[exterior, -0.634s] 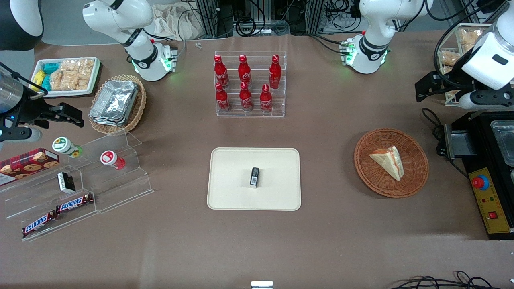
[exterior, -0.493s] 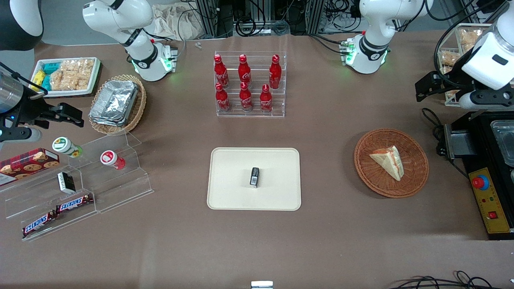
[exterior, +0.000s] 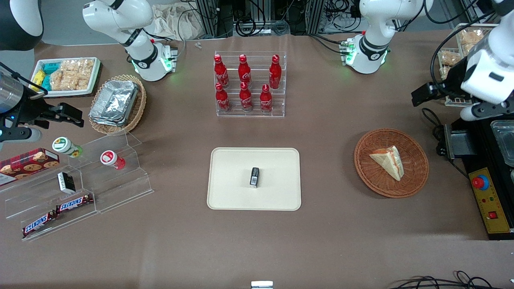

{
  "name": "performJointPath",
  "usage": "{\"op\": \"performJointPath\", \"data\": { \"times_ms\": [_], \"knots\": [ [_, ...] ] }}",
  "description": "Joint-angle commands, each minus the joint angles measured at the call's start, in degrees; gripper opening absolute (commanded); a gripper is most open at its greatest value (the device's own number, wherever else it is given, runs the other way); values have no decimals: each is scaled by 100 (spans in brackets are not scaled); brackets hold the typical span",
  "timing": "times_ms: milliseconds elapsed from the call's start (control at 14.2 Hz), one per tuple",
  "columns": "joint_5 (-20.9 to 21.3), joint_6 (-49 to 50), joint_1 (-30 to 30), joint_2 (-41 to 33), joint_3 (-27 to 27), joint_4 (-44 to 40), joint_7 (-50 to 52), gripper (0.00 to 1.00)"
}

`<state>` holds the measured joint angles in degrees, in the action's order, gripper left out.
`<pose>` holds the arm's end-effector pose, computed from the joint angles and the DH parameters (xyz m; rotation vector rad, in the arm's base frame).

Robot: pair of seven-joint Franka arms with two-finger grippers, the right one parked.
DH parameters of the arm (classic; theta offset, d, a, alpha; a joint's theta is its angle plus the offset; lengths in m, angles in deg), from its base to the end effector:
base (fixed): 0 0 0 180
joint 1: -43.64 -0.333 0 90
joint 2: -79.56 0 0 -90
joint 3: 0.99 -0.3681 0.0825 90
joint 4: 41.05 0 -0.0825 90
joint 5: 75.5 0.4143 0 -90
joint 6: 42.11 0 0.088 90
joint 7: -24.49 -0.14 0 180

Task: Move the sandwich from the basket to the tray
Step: 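Move the left gripper down over the wrapped sandwich in the wicker basket, then close the left gripper on the sandwich and lift it from the basket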

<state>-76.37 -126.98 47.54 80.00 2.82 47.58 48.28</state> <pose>0.5703 -0.0793 0.6436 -3.1040 -0.4371 0.1173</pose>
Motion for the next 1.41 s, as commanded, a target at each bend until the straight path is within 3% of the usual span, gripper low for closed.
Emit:
{"op": "performJointPath", "data": {
  "times_ms": [0, 211, 493, 1056, 1127, 1197, 1268, 1338],
  "knots": [
    [61, -835, -20, -272, -187, 1170, 397, 100],
    [78, -2205, -38, -448, -433, 2585, 459, 100],
    [-9, -3682, -38, -64, -522, 3554, 915, 100],
    [-1, -5408, -29, 1475, -530, 3776, 1803, 100],
    [-1, -5435, -29, 1572, -530, 3767, 1847, 82],
    [17, -5435, -38, 1599, -530, 3775, 1839, 50],
    [34, -5435, -38, 1686, -530, 3767, 1822, 30],
    [35, -5435, -29, 1705, -530, 3758, 1821, 19]
  ]
}}
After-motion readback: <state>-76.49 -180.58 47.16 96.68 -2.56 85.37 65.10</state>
